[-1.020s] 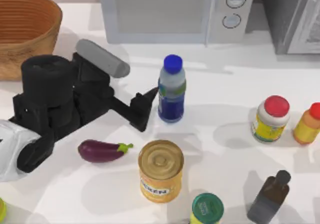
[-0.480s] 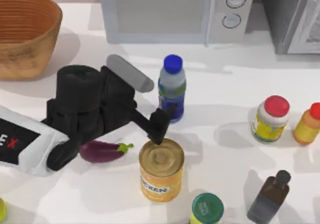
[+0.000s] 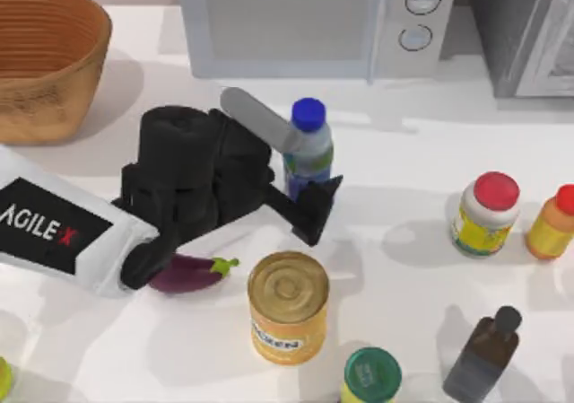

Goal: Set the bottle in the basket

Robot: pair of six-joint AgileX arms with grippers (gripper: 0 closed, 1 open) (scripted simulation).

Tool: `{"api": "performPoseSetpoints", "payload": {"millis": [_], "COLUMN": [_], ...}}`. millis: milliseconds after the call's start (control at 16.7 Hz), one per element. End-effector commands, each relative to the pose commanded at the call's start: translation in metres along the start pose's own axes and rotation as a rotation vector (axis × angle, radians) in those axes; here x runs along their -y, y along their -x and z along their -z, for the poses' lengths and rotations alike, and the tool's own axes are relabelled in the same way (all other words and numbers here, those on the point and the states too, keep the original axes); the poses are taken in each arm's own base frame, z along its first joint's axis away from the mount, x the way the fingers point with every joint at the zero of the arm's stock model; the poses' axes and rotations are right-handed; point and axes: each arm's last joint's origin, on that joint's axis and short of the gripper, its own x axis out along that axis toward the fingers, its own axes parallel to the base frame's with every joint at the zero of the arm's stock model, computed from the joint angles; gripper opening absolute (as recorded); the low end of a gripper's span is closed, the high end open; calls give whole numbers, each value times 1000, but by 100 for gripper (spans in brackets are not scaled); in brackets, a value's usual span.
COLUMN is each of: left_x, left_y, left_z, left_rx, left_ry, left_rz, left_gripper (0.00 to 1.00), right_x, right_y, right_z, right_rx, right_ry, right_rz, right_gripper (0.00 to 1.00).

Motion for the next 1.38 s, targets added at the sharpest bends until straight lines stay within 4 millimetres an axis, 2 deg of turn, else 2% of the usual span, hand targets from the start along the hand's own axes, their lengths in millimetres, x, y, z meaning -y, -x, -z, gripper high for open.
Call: {"api": "performPoseSetpoints", "payload": {"millis": [300, 720, 1380], "left_x": [3, -4, -4], "left_y": [-35, -40, -40], "left_z": [10, 10, 10], "left_rx": [-12, -16, -16], "left_ry": [-13, -10, -10], "left_rz": [6, 4, 4], "left_gripper": [100, 100, 17], "right_x": [0, 0, 0], "right_y": [0, 0, 0], "right_z": [0, 0, 0], "right_rx": [0, 0, 0], "right_ry": [0, 0, 0], "right_rz": [0, 0, 0], "right_gripper": [100, 100, 100]}}
